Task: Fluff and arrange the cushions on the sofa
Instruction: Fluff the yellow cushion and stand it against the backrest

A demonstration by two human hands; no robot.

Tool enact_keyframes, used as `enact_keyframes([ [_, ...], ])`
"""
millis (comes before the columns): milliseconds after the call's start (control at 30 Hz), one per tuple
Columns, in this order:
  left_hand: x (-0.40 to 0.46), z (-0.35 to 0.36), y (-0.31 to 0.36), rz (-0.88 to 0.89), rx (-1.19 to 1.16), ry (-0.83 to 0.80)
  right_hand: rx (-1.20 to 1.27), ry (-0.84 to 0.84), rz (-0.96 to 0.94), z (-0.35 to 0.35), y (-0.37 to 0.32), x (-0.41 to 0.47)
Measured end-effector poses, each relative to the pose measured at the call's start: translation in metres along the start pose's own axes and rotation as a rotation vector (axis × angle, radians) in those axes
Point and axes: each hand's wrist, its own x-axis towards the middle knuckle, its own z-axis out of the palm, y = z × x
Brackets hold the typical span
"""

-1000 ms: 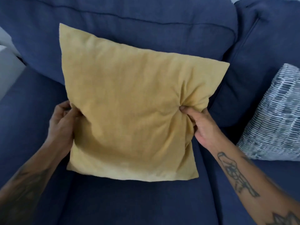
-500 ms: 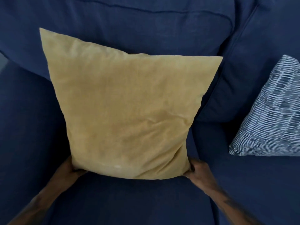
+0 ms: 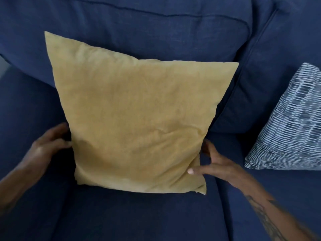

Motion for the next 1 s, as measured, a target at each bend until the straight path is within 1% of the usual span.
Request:
enact_keyframes([
  [33,-0.001,0.016,0.010,0.007,-0.039,0.022,0.129,-0.016,-0.043,0.004,-0.012,0.002],
  [67,0.005,0.033,0.022,0.015,-0.085,-0.002,0.213,-0.006,-0.066,0.010,-0.020,0.007],
  [100,0.003,0.052,0.037,0.005,-0.109,-0.017,0.264,0.026,-0.087,0.016,-0.027,0.013],
  [133,0.009,0.067,0.044,0.006,-0.144,0.000,0.308,0.066,-0.097,0.021,-0.032,0.016],
  [167,0.011,0.080,0.050,-0.018,-0.166,0.066,0.352,0.099,-0.116,0.023,-0.036,0.020],
  [233,0.015,0.089,0.055,0.033,-0.240,0.250,0.426,0.181,-0.124,0.020,-0.043,0.023],
  [267,0.013,0.091,0.057,0.071,-0.278,0.298,0.453,0.208,-0.135,0.016,-0.045,0.019],
  [367,0.007,0.089,0.062,0.144,-0.398,0.408,0.533,0.279,-0.199,0.008,-0.043,0.012],
  [433,0.001,0.090,0.058,0.246,-0.405,0.432,0.603,0.291,-0.233,0.011,-0.040,0.012],
  [467,0.004,0.088,0.049,0.257,-0.354,0.467,0.642,0.290,-0.218,0.015,-0.037,0.012],
  [500,-0.007,0.095,0.045,0.245,-0.369,0.467,0.668,0.282,-0.208,0.018,-0.031,0.016],
  [533,0.000,0.095,0.031,0.229,-0.313,0.474,0.685,0.271,-0.189,0.021,-0.025,0.018],
  [567,0.022,0.077,0.011,0.246,-0.205,0.488,0.681,0.255,-0.181,0.024,-0.018,0.021],
  [600,0.051,0.031,-0.034,0.175,-0.027,0.609,0.664,0.245,-0.168,0.026,-0.014,0.021],
  [633,0.121,-0.033,-0.079,0.199,0.150,0.713,0.649,0.225,-0.168,0.026,-0.009,0.023],
  [667,0.176,-0.070,-0.082,0.307,0.278,0.830,0.649,0.203,-0.165,0.026,-0.008,0.023],
  [700,0.198,-0.071,-0.062,0.393,0.395,0.861,0.643,0.182,-0.160,0.024,-0.005,0.023],
  [733,0.184,-0.040,-0.022,0.528,0.479,0.790,0.630,0.165,-0.152,0.023,-0.005,0.022],
  [767,0.148,0.016,0.024,0.650,0.619,0.773,0.612,0.146,-0.148,0.022,-0.004,0.020],
  [800,0.095,0.087,0.090,0.814,0.675,0.607,0.593,0.134,-0.143,0.021,-0.005,0.018],
  [833,0.049,0.150,0.146,1.069,0.806,0.475,0.575,0.131,-0.151,0.020,-0.007,0.016],
  [867,0.036,0.184,0.178,1.084,0.970,0.315,0.568,0.141,-0.170,0.018,-0.011,0.013],
  [900,0.043,0.204,0.190,1.061,1.071,0.152,0.579,0.151,-0.202,0.015,-0.016,0.012],
  [933,0.055,0.214,0.197,0.948,1.139,0.029,0.619,0.153,-0.235,0.011,-0.024,0.011],
  [967,0.067,0.222,0.195,0.796,1.219,-0.116,0.677,0.137,-0.265,0.006,-0.033,0.011],
  [1000,0.069,0.229,0.189,0.666,1.250,-0.202,0.734,0.125,-0.276,0.001,-0.043,0.010],
])
